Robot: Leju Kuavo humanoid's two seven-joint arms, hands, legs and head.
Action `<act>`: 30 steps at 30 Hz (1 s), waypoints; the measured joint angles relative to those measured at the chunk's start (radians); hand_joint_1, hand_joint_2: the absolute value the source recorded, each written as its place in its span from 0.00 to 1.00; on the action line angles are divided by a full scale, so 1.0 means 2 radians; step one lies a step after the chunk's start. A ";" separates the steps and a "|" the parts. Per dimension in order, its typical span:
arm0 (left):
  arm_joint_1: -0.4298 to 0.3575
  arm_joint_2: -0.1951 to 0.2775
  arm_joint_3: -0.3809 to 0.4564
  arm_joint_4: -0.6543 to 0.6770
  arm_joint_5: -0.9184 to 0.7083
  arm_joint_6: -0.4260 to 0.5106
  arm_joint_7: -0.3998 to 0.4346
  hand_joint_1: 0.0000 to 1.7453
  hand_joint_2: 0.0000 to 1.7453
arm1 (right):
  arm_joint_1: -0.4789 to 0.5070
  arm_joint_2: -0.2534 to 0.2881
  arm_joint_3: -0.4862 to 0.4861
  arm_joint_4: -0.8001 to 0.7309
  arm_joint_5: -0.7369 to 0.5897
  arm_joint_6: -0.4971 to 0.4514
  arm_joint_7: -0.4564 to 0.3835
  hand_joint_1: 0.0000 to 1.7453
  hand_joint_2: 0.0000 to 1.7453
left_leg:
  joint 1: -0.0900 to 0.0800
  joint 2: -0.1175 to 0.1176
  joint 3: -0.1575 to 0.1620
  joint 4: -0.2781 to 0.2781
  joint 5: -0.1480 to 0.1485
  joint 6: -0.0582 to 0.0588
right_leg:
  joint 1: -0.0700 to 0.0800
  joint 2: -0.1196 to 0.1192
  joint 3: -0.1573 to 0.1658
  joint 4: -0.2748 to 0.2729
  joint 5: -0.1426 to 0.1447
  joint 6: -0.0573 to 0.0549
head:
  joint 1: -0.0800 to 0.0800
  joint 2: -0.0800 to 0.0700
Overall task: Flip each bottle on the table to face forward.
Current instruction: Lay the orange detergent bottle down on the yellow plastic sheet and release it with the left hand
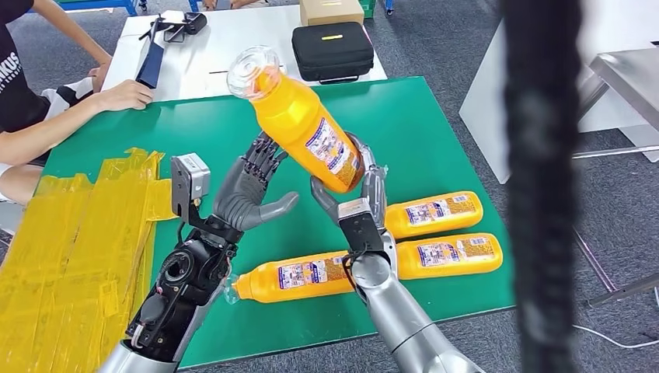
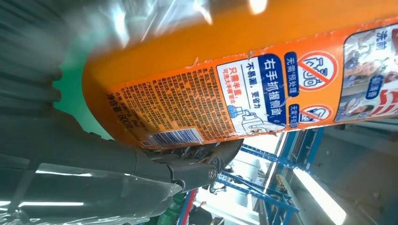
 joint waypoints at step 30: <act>-0.006 0.007 0.014 0.017 0.024 0.016 -0.020 0.00 1.00 | -0.010 -0.006 0.083 0.058 0.047 0.141 0.088 1.00 1.00 | 0.000 0.000 0.000 0.000 0.000 0.000 | 0.000 0.000 0.000 0.000 0.000 0.000 | 0.000 0.000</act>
